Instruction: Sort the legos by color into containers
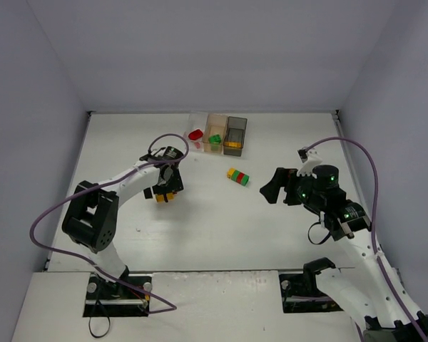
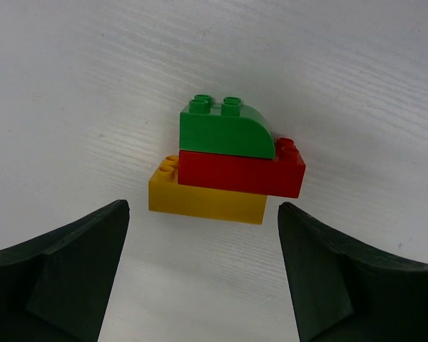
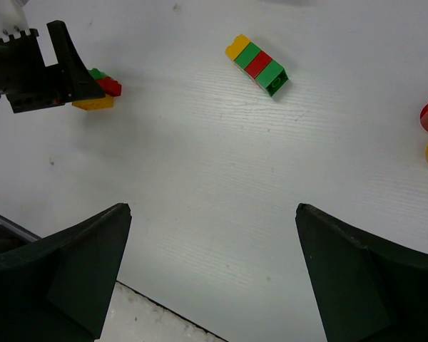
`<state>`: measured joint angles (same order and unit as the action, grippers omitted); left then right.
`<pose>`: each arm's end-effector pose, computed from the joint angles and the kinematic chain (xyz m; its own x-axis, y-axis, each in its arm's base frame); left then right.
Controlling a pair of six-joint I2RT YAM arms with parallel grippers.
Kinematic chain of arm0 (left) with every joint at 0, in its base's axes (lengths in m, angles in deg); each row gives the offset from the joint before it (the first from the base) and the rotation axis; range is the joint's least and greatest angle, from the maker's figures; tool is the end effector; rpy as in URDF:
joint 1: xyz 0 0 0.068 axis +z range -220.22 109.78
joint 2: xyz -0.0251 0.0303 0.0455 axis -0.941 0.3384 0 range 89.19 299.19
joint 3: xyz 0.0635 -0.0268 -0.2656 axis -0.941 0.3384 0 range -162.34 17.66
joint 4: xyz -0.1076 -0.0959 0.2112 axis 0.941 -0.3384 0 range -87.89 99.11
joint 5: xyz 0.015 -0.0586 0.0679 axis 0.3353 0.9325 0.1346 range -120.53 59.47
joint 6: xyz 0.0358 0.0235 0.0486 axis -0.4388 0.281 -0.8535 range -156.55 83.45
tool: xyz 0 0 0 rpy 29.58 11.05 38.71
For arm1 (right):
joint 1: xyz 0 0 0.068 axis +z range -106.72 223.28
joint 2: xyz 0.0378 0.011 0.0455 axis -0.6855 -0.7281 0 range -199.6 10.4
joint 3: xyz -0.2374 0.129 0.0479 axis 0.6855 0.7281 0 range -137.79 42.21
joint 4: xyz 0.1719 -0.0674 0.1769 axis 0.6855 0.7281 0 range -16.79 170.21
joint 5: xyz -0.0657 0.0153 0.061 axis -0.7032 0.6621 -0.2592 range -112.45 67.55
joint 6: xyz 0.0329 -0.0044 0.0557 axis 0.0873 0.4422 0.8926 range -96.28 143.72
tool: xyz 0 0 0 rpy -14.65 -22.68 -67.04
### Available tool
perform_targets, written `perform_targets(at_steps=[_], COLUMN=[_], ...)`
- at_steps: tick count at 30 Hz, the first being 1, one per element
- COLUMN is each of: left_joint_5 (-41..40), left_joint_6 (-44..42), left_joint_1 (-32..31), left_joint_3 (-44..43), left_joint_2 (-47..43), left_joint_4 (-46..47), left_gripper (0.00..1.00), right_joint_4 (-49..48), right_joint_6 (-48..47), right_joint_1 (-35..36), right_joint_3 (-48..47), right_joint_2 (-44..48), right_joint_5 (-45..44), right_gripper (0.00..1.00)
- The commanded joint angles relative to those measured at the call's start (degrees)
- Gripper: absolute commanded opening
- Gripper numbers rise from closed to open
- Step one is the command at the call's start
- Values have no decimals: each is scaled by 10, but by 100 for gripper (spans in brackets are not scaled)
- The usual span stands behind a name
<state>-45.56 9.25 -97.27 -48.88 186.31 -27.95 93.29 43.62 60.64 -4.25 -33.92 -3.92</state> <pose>0.3050 -0.1412 0.1936 -0.8261 -0.3556 -0.4371 -0.3456 0.9324 -0.1055 0.1694 0.0698 0.3304 -0.4710 0.1908 -0.8613 -0.4374 0.7974 0.4158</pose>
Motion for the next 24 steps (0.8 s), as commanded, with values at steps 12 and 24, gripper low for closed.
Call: perform_targets(at_steps=[12,24], left_joint_5=[1,-4], left_joint_6=[-4,-29], left_joint_1=[-1,0], left_joint_3=[6,46], left_joint_2=[14,12], left_joint_4=[41,105], left_gripper=[78,69], right_joint_4=[-38,-39], right_joint_6=[-6,-9], right_joint_1=[4,3], right_joint_3=[-7,1], right_joint_2=[-15,-14], right_joint_5=[7,9], right_gripper=[97,97])
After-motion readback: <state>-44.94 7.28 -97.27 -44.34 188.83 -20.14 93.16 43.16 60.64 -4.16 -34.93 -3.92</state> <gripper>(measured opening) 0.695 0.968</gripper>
